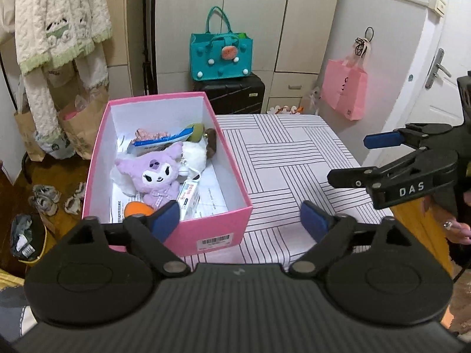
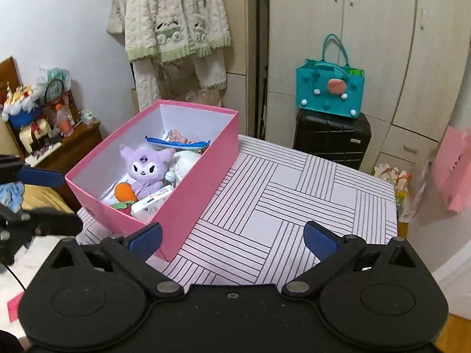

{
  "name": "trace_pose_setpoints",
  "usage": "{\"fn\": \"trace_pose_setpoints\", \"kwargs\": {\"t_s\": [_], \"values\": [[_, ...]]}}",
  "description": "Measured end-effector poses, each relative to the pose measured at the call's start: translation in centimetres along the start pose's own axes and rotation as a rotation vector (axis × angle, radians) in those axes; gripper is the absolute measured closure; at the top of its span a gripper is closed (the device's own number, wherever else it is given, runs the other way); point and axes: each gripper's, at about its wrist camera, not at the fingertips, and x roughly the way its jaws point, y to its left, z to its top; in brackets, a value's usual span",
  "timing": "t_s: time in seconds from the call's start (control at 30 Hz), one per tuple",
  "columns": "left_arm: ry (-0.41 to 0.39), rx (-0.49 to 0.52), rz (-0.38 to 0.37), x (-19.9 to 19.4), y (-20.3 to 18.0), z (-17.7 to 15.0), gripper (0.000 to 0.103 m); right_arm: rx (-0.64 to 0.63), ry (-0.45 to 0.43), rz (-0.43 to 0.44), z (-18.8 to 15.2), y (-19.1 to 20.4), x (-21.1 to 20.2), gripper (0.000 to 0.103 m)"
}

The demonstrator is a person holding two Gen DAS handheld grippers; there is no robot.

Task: Organize soft objects

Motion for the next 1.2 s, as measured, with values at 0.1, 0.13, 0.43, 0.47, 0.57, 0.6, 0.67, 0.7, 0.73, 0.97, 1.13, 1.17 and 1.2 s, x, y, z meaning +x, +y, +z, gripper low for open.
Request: {"fn": "trace_pose_setpoints", "kwargs": {"t_s": [0.1, 0.13, 0.43, 0.47, 0.57, 0.6, 0.67, 0.7, 0.73, 0.97, 1.13, 1.17, 1.2], "values": [[0.048, -0.004, 0.021, -0.2, -0.8, 0.2, 0.000, -0.031, -0.011, 0.019, -0.8, -0.2, -0.8, 0.000], [0.081, 0.003, 0.035, -0.2, -1.0, 0.3, 0.000, -0.052, -0.004, 0.019, -1.0, -0.1, -1.0, 0.000], [0.143, -0.008, 0.163, 0.0, -2.2, -0.2, 0.000, -0.035, -0.011, -0.033, -2.6, -0.2, -2.9, 0.000], [0.145, -0.013, 0.166, 0.1, -2.3, -0.3, 0.000, -0.016, -0.026, -0.040, -2.8, -0.4, -3.2, 0.000], [0.130, -0.037, 0.169, 0.3, -2.5, -0.9, 0.000, 0.047, -0.043, -0.044, -3.5, -0.9, -3.8, 0.000], [0.125, -0.051, 0.171, 0.3, -2.5, -1.1, 0.000, 0.059, -0.048, -0.044, -3.8, -1.1, -4.0, 0.000], [0.115, -0.074, 0.174, 0.2, -2.5, -1.4, 0.000, 0.065, -0.059, -0.051, -4.2, -1.1, -4.5, 0.000], [0.111, -0.078, 0.176, 0.2, -2.5, -1.4, 0.000, 0.063, -0.060, -0.058, -4.4, -1.1, -4.6, 0.000], [0.108, -0.079, 0.181, 0.2, -2.6, -1.4, 0.000, 0.055, -0.063, -0.069, -4.6, -1.0, -4.7, 0.000], [0.061, -0.081, 0.226, 0.4, -2.8, -1.5, 0.000, 0.052, -0.064, -0.134, -5.0, -1.2, -4.9, 0.000], [0.016, -0.073, 0.252, 0.3, -3.1, -2.2, 0.000, 0.077, -0.082, -0.186, -5.8, -1.2, -4.8, 0.000], [0.010, -0.073, 0.256, 0.4, -3.1, -2.3, 0.000, 0.083, -0.087, -0.197, -6.1, -1.2, -4.8, 0.000], [0.004, -0.075, 0.259, 0.4, -3.2, -2.5, 0.000, 0.089, -0.091, -0.205, -6.3, -1.1, -4.7, 0.000]]}}
